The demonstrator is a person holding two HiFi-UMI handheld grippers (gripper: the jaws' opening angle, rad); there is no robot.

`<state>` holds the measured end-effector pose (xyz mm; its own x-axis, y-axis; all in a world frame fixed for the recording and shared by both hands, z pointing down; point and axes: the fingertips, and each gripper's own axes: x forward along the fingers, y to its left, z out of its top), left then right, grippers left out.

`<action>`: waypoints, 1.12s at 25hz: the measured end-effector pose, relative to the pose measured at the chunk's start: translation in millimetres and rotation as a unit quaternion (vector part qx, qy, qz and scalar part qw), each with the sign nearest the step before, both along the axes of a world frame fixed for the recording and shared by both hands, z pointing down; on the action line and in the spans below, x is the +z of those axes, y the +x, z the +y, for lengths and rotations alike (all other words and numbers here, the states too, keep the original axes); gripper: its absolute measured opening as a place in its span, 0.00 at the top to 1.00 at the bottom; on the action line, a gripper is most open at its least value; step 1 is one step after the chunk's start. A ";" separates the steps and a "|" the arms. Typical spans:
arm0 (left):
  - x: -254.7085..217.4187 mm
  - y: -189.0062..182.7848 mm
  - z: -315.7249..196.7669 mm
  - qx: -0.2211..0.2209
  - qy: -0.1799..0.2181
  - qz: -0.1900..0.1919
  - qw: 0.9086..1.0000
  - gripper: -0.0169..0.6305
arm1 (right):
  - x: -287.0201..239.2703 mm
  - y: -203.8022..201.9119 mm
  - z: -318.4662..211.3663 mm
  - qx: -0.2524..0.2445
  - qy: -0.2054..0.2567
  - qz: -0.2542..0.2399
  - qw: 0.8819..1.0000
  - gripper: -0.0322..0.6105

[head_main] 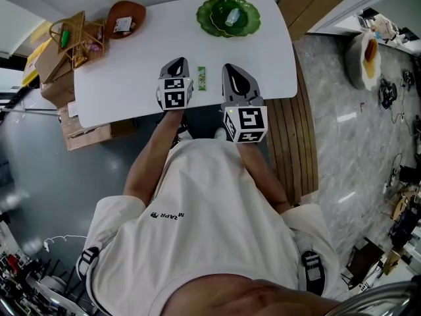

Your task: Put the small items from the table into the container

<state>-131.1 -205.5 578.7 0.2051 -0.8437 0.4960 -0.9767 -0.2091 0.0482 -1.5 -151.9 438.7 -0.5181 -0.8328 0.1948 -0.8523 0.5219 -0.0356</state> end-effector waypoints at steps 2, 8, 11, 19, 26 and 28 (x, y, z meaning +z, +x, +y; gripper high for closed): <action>12.0 -4.2 5.9 -0.002 -0.016 -0.008 1.000 0.97 | 0.9 -0.7 -0.3 0.000 -0.002 0.000 1.000 0.94; 56.0 -13.2 22.7 -0.016 -0.091 -0.017 0.996 0.97 | 5.0 -1.0 -0.4 -0.001 -0.008 -0.002 1.000 0.94; 67.2 -12.9 28.2 -0.022 -0.118 -0.001 0.993 0.96 | 8.6 -0.9 -1.8 -0.003 -0.016 -0.006 1.000 0.94; 110.5 -13.8 50.4 -0.022 -0.174 -0.002 0.985 0.90 | 19.5 2.0 -2.9 -0.001 -0.031 -0.006 0.999 0.94; 142.6 -15.9 66.2 -0.021 -0.219 -0.003 0.975 0.83 | 29.1 -0.4 -1.7 -0.003 -0.044 0.002 0.999 0.94; 151.7 -17.9 69.5 -0.022 -0.229 0.000 0.973 0.81 | 31.6 -0.2 -1.8 -0.003 -0.047 0.004 0.999 0.94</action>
<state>-149.0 -135.9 730.4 0.1740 -0.5412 0.8227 -0.9842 -0.1244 0.1263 -1.7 -153.7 470.3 -0.5204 -0.8080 0.2763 -0.8501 0.5208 -0.0782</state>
